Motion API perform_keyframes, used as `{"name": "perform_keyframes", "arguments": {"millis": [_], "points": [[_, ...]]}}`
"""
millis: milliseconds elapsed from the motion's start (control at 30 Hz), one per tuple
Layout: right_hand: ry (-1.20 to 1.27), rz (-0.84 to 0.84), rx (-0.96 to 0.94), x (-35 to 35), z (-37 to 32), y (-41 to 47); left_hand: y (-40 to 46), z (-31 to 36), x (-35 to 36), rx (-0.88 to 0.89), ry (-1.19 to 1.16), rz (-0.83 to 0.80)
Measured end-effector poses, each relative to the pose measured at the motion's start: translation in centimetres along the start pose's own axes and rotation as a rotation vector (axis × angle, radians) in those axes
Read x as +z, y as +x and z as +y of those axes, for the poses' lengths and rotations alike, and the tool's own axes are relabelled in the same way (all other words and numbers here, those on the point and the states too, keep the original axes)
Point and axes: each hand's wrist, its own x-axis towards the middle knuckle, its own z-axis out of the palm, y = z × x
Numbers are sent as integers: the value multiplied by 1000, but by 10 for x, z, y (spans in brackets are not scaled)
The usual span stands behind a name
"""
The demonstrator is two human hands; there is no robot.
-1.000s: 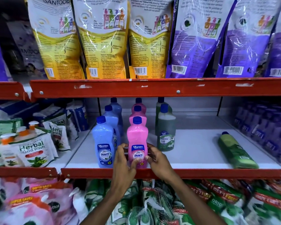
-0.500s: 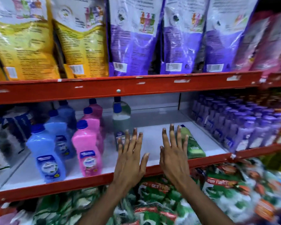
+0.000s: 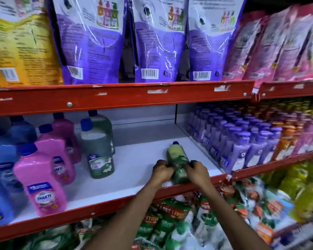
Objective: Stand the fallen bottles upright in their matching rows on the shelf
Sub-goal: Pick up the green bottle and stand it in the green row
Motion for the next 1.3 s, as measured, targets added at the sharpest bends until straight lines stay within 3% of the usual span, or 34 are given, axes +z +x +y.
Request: {"name": "perform_keyframes", "arguments": {"millis": [133,300,500,567,700,833,967,1167,1300], "points": [[264,-33,26,5,-2,-2,-6,0,-7,-84,-289,-10],[511,-20,-97,29,-29,-34,-42,-10,-54,97,-452,93],[595,33,-246,57,-61,-72,-78,-40,-95,284,-312,178],[596,-61,-345,113,-127,-101,-106,-72,-178,292,-296,372],[607,-45,-356,128,-127,-104,-104,-97,-177,297,-191,426],[444,-3,-442,129,-125,-88,-108,-98,-173,317,-104,375],[470,-144,-431,128,-130,-92,-108,-105,-175,350,73,337],[526,-425,-468,113,-117,-95,-105,-106,-184,337,18,423],[455,-411,-503,116,-118,-87,-110,-110,-184,349,141,476]]}}
